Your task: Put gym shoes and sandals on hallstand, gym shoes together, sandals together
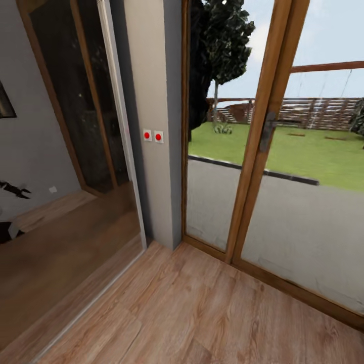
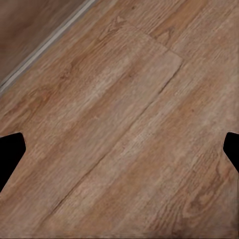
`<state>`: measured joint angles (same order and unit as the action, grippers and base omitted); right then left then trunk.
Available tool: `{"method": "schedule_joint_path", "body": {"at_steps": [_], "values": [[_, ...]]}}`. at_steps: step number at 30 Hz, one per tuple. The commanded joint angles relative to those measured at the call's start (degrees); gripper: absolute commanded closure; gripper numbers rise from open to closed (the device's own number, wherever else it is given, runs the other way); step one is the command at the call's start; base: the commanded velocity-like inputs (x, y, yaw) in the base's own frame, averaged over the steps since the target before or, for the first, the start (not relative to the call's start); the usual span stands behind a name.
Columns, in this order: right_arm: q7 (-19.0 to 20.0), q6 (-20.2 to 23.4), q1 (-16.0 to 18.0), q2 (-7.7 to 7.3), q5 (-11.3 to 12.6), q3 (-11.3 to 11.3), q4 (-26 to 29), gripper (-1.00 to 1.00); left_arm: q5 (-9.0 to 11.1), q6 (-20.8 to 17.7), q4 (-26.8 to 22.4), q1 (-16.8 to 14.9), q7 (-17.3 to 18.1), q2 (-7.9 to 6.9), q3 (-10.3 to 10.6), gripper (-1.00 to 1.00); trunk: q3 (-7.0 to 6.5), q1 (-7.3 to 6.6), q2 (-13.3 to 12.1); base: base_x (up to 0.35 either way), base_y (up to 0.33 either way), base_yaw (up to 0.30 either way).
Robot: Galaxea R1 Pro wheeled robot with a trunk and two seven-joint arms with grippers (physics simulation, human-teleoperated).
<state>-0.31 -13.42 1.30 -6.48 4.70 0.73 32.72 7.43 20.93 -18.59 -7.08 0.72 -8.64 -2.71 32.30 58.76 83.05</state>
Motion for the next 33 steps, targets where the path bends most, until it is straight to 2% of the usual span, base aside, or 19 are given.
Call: {"method": "schedule_joint_path", "body": {"at_steps": [1, 10, 33], "values": [[0.0, -0.2, 0.0, -0.02, 0.5, -0.1, 0.0, -1.00, 0.5, 0.2, 0.0, 0.0, 0.1, 0.00, 0.0, -1.00, 0.12, -0.03, 0.0, -0.249, -0.168, 0.191], [0.0, -0.2, 0.0, -0.02, 0.5, -0.1, 0.0, -1.00, 0.8, 0.1, 0.0, 0.0, 0.1, -0.05, -0.2, -1.00, 0.71, -0.03, 0.0, -0.093, -0.059, 0.194], [0.0, -0.3, 0.0, 0.05, 0.5, -0.2, 0.0, -1.00, 0.9, 0.6, 0.1, 0.0, 0.0, -0.04, -0.2, -1.00, 2.23, -0.03, 0.0, -0.003, -0.002, 0.203]]}}
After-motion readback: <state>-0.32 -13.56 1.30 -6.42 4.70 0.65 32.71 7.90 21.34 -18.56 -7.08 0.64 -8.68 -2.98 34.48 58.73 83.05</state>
